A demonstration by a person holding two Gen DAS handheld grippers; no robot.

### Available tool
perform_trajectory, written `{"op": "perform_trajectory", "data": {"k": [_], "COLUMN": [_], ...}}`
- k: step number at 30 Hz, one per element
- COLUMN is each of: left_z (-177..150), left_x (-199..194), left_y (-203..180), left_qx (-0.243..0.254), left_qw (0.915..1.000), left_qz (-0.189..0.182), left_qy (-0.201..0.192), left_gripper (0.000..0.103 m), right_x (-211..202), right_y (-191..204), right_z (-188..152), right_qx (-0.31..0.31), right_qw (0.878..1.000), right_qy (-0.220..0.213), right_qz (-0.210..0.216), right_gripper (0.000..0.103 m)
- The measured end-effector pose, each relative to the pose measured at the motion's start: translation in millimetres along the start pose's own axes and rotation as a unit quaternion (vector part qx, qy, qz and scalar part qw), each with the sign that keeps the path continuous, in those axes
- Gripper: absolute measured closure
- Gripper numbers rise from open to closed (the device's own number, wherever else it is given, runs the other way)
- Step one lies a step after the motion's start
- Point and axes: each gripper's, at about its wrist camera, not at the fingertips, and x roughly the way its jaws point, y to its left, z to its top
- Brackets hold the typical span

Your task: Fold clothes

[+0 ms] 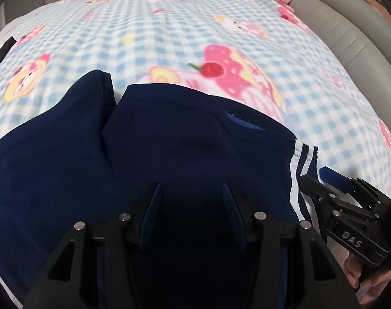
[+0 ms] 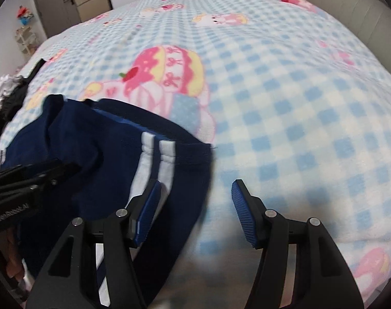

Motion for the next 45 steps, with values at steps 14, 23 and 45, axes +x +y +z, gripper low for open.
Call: {"op": "perform_trajectory", "data": {"k": [14, 23, 45], "left_z": [18, 51, 67], "left_x": [-31, 14, 24], "left_y": [25, 38, 34], "left_qx": [-0.068, -0.045, -0.025], "left_qw": [0.9913, 0.9978, 0.999], "left_qz": [0.046, 0.04, 0.038], "left_qy": [-0.103, -0.027, -0.004], "left_gripper": [0.055, 0.057, 0.048], "right_x": [-9, 19, -17], "right_y": [-26, 5, -23], "right_z": [15, 16, 8], "right_qx": [0.054, -0.04, 0.016], "right_qw": [0.997, 0.999, 0.999], "right_qy": [-0.038, -0.001, -0.037], "right_qz": [0.042, 0.01, 0.031], "right_gripper": [0.047, 0.07, 0.057]}}
